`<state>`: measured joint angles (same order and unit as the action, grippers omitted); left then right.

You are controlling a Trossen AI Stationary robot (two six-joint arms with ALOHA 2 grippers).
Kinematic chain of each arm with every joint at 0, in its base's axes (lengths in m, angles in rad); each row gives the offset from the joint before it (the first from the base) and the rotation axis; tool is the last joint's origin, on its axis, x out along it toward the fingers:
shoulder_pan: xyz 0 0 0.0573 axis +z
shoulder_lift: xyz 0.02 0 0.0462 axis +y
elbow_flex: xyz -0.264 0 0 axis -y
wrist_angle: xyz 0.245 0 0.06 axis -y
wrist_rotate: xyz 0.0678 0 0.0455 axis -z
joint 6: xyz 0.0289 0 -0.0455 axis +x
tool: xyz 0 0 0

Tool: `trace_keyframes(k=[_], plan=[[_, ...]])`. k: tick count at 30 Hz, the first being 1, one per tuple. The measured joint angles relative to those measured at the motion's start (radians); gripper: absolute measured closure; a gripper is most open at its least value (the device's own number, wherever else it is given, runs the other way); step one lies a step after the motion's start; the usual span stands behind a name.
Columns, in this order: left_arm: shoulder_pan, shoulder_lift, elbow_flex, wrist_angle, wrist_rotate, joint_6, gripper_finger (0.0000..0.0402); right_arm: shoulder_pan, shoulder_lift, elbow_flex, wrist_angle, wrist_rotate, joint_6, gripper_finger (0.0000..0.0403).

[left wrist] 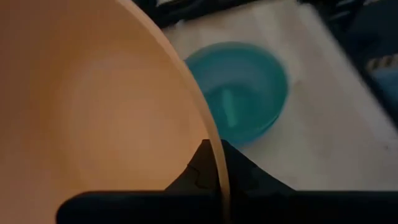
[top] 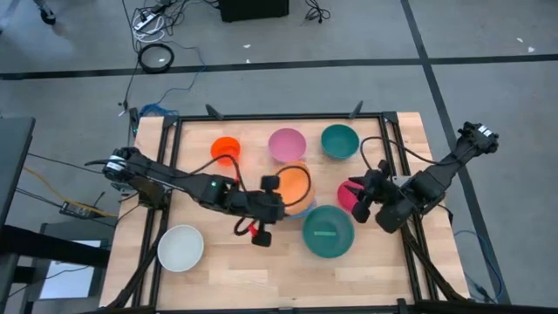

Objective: Nest bowls inside each other
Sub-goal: Stack the yellow bowl on top of the light green bowl

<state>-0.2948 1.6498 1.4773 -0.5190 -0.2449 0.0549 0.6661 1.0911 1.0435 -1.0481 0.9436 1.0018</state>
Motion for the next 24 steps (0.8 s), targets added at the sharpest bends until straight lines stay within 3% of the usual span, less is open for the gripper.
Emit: trace_keyframes(k=[3,14,24], plan=[[0.005,0.066,0.0,0.08,0.061,0.033,0.0397,0.041,-0.03,0.0,0.031,0.053,-0.001,0.0298],[0.026,0.224,0.074,0.112,0.166,0.073,0.0397,0.131,-0.114,0.0,0.089,0.137,-0.033,0.0298],[0.027,0.241,0.092,0.213,0.294,0.103,0.0397,0.132,-0.115,0.0,0.089,0.137,-0.041,0.0298]])
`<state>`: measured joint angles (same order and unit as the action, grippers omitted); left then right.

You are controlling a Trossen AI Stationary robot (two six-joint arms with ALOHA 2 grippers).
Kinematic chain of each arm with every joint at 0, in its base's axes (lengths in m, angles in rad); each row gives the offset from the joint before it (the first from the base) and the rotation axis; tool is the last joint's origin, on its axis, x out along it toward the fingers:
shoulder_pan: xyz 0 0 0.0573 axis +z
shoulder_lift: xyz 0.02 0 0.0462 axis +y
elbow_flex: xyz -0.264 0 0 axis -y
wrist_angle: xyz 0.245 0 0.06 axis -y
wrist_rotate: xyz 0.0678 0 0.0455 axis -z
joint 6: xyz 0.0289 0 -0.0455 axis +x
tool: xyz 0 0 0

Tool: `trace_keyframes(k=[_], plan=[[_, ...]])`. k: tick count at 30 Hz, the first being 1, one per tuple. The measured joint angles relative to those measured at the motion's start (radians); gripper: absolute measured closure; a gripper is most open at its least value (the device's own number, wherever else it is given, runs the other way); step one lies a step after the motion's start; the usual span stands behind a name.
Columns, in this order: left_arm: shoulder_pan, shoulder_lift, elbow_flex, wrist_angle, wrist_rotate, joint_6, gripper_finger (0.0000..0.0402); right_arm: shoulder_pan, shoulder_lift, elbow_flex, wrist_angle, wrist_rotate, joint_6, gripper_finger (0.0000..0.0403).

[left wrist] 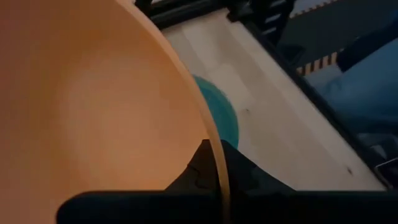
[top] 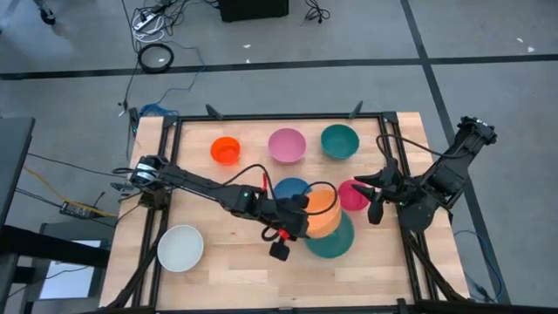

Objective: Nest bowls inside each other
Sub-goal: Stack the yellow bowl on top of the light green bowl

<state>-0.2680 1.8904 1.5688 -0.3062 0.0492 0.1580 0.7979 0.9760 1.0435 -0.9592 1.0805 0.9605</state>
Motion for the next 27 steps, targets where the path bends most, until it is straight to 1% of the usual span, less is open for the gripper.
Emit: trace_keyframes(k=[5,11,13,17,22,27], plan=[[0.01,0.011,0.0,0.005,0.1,0.001,0.0397,0.0,0.0,0.0,0.001,-0.001,-0.001,0.0298],[0.029,0.038,0.0,-0.01,0.153,-0.042,0.0397,0.0,0.0,0.0,0.011,-0.014,-0.001,0.0298],[0.033,0.049,0.0,0.019,0.144,-0.059,0.0393,0.0,0.001,0.0,0.018,-0.025,-0.005,0.0298],[0.036,0.05,0.0,0.039,0.078,-0.106,0.0358,0.001,0.001,0.0,0.035,-0.038,-0.02,0.0298],[0.046,0.049,0.0,0.046,0.082,-0.145,0.0318,0.0,0.001,0.0,0.039,-0.054,-0.03,0.0298],[0.046,0.049,0.0,0.047,0.096,-0.165,0.029,0.0,0.001,0.0,0.042,-0.057,-0.033,0.0298]])
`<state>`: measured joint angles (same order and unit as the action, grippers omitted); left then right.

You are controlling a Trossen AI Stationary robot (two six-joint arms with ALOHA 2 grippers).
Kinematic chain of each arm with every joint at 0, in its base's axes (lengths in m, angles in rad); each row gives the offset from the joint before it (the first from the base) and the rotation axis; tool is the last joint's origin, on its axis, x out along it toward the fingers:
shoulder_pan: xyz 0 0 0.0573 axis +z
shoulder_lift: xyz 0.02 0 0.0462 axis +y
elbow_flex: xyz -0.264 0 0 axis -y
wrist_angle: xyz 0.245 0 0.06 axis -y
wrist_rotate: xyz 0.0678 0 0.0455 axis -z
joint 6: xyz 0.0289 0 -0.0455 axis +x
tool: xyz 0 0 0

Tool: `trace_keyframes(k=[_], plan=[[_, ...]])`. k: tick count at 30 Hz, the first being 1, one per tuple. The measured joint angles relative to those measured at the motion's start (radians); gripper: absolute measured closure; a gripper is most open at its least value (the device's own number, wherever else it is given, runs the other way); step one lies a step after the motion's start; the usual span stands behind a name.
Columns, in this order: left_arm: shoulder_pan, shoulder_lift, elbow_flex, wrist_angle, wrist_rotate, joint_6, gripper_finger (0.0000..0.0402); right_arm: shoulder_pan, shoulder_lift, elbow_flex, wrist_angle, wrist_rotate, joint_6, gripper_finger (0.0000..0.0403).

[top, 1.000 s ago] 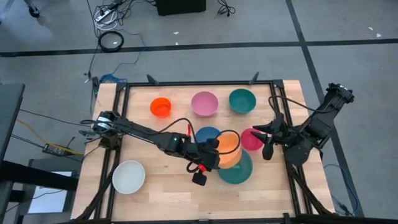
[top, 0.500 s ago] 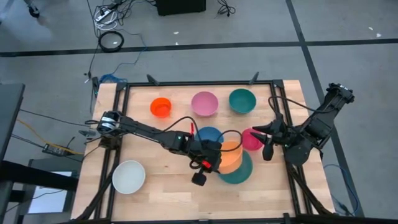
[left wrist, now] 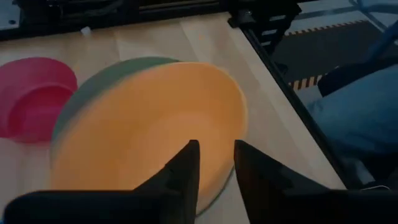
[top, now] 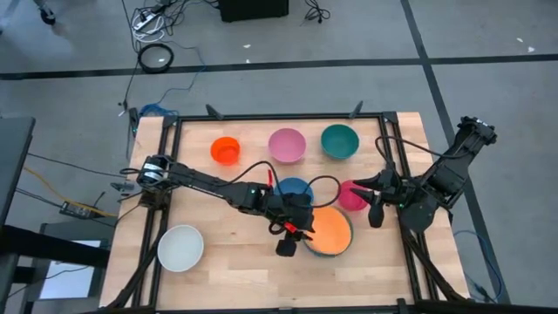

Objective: Nest bowls inside each other
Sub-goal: Stack the yellow bowl on top of the light green bowl, then stack the green bowl on top of the yellow bowl

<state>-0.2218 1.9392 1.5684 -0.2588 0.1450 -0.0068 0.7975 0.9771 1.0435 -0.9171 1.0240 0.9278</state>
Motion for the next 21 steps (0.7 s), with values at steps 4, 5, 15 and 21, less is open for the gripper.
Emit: trace_keyframes(k=[4,5,15,21], plan=[[0.0,-0.004,0.0,0.001,0.014,-0.001,0.0281,0.0,0.0,0.0,0.001,-0.017,-0.003,0.0298],[0.0,-0.005,0.0,0.002,0.014,0.0,0.0281,0.0,0.0,0.0,0.002,-0.024,-0.004,0.0298],[-0.023,-0.131,0.0,-0.363,-0.15,-0.06,0.028,0.001,0.005,0.0,0.0,-0.064,-0.007,0.0298],[-0.079,-0.233,-0.003,-0.753,-0.287,-0.261,0.028,0.001,0.035,0.0,0.001,-0.078,-0.005,0.0298]])
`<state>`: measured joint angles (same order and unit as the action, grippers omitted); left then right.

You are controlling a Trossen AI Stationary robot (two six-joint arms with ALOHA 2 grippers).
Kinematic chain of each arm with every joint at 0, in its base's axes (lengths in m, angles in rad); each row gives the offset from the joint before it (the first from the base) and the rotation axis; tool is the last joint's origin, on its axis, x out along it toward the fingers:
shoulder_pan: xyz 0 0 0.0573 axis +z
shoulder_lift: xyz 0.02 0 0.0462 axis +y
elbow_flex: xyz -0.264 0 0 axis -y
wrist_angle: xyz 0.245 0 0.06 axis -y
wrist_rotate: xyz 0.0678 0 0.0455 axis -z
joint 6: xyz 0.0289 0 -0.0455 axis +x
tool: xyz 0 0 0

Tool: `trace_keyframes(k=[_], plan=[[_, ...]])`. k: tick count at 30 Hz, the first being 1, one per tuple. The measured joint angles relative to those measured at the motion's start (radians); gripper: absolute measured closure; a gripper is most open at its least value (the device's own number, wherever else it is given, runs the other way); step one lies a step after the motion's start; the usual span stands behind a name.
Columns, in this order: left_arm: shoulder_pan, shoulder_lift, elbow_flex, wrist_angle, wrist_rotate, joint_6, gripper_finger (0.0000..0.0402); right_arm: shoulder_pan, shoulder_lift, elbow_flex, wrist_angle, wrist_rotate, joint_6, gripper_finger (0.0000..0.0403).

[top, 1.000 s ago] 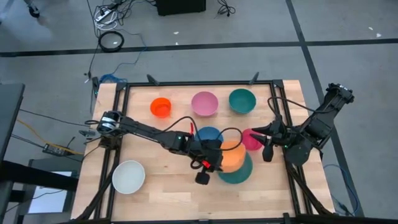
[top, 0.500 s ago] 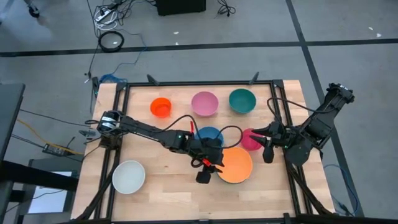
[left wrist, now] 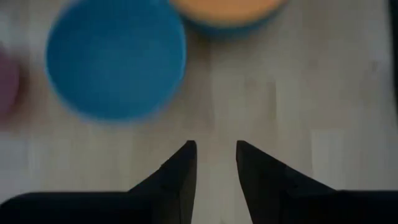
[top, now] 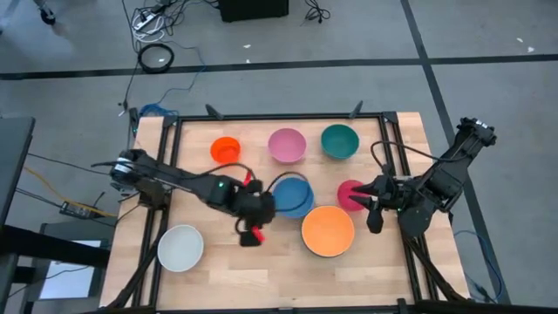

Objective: Nest bowls inside each other
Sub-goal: Stack the green bowl on top of the yellow bowl

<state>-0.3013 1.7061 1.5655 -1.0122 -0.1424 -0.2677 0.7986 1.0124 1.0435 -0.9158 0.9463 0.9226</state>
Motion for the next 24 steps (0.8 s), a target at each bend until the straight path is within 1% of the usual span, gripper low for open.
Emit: trace_keyframes(k=[5,14,16,20,24], plan=[[-0.083,0.003,-0.001,-0.183,-0.01,-0.13,0.028,0.0,0.013,0.0,0.001,0.008,0.013,0.0298],[-0.209,0.005,-0.002,-0.363,-0.043,-0.341,0.028,0.0,0.015,0.0,0.007,0.01,0.036,0.0298],[-0.237,0.006,-0.002,-0.389,-0.076,-0.373,0.028,0.0,0.018,0.0,0.002,0.005,0.051,0.0298],[-0.29,0.004,-0.002,-0.445,-0.196,-0.45,0.028,-0.001,0.039,0.0,0.0,0.006,0.055,0.0298],[-0.331,-0.023,-0.002,-0.558,-0.303,-0.583,0.028,-0.053,0.078,0.0,-0.032,0.006,0.064,0.0305]])
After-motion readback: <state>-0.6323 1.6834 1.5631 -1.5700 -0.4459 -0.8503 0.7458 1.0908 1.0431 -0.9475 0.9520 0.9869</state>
